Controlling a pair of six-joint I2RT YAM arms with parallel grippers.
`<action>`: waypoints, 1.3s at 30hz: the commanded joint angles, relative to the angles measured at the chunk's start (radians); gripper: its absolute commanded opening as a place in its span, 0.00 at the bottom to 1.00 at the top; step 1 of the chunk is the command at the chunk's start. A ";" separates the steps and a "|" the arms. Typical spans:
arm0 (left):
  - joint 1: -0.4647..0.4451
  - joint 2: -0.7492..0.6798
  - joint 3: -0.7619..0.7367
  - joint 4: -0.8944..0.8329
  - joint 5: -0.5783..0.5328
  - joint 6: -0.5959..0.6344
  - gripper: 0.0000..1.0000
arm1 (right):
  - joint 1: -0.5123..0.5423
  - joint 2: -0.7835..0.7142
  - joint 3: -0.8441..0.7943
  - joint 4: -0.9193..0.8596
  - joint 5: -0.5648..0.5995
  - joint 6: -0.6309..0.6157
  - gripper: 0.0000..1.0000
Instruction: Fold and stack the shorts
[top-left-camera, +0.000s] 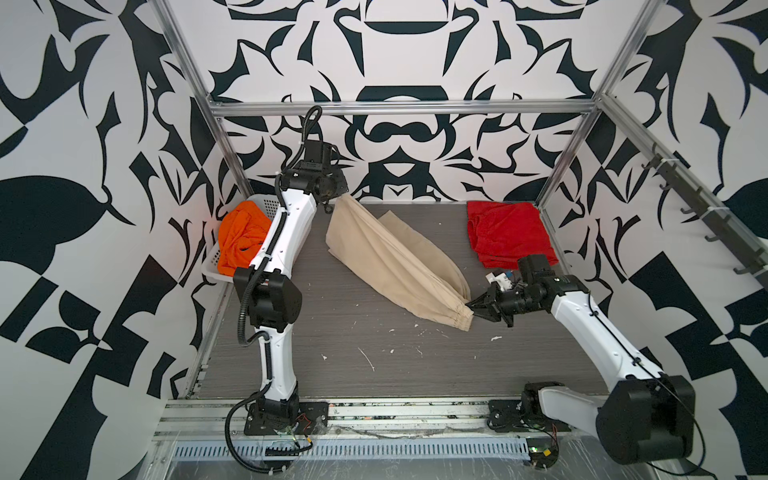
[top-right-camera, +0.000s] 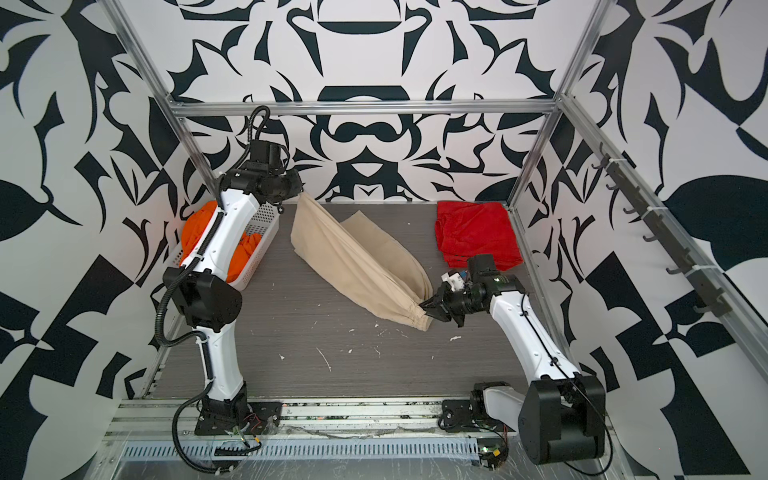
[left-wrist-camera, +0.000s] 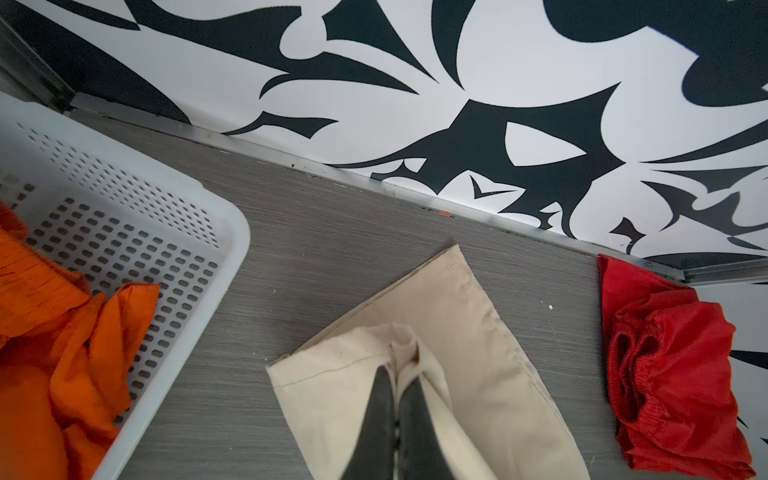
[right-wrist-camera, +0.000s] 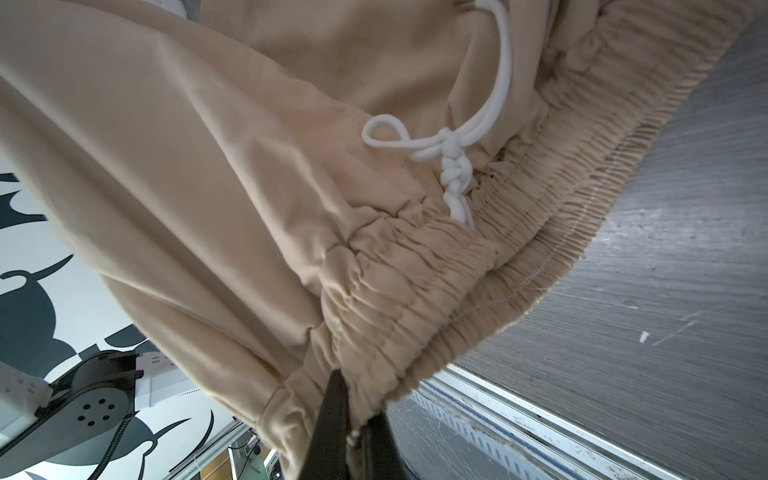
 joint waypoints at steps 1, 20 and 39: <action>0.022 0.011 0.043 0.075 -0.091 0.007 0.00 | -0.010 0.003 -0.024 -0.080 0.025 -0.034 0.00; -0.018 0.222 0.175 0.100 -0.105 0.027 0.00 | -0.057 0.130 -0.061 -0.010 0.027 -0.067 0.00; -0.099 0.374 0.177 0.176 0.004 0.018 0.65 | -0.130 0.110 0.063 0.131 0.303 0.045 0.54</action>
